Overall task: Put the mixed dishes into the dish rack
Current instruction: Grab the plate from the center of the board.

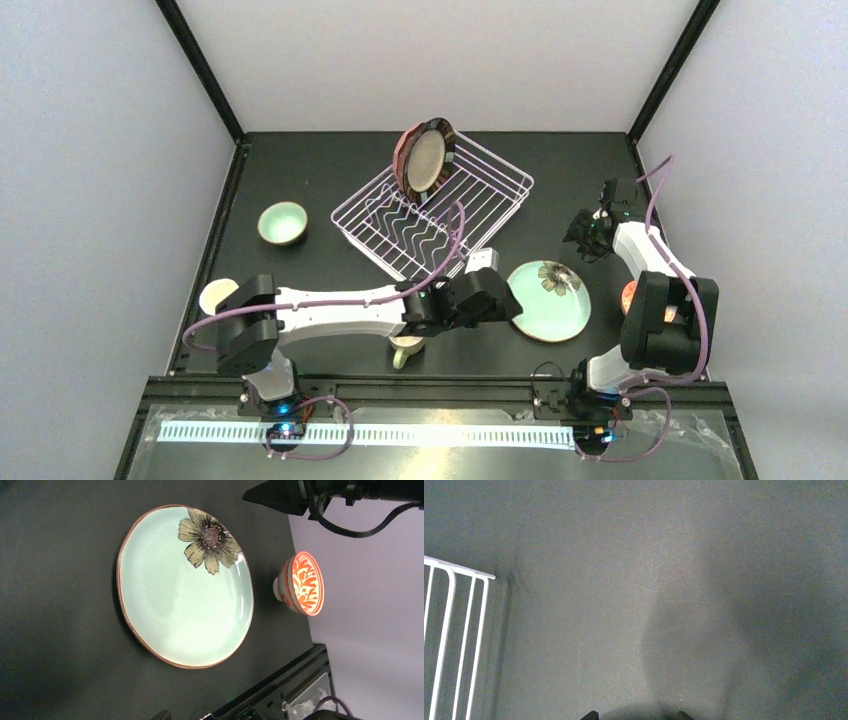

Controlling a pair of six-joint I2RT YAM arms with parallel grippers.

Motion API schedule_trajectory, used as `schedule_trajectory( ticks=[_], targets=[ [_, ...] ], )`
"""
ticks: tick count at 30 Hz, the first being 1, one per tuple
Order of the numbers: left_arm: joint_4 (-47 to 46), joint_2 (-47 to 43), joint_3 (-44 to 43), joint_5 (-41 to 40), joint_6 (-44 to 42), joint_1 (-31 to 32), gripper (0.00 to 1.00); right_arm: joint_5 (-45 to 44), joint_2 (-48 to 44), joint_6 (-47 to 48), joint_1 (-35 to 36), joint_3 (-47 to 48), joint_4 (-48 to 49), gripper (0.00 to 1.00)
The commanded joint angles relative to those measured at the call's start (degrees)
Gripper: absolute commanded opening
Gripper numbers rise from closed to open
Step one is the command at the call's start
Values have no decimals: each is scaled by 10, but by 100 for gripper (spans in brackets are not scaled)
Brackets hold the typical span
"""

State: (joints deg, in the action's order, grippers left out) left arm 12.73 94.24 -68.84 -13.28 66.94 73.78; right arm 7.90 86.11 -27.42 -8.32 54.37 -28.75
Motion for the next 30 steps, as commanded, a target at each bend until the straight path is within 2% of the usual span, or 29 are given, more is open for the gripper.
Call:
schedule_trajectory(
  ticks=[1, 15, 20, 30],
  targets=[
    [-34, 12, 10, -6, 80, 6, 97, 15, 20, -11, 2, 1, 20, 88],
    [-151, 81, 72, -3, 189, 6, 99, -8, 66, -16, 1, 39, 32, 91],
    [-170, 100, 79, -15, 224, 6, 99, -21, 85, -19, 1, 71, 22, 91],
    [-178, 134, 82, -42, 271, 6, 99, -35, 101, -38, 1, 74, 37, 91]
  ],
)
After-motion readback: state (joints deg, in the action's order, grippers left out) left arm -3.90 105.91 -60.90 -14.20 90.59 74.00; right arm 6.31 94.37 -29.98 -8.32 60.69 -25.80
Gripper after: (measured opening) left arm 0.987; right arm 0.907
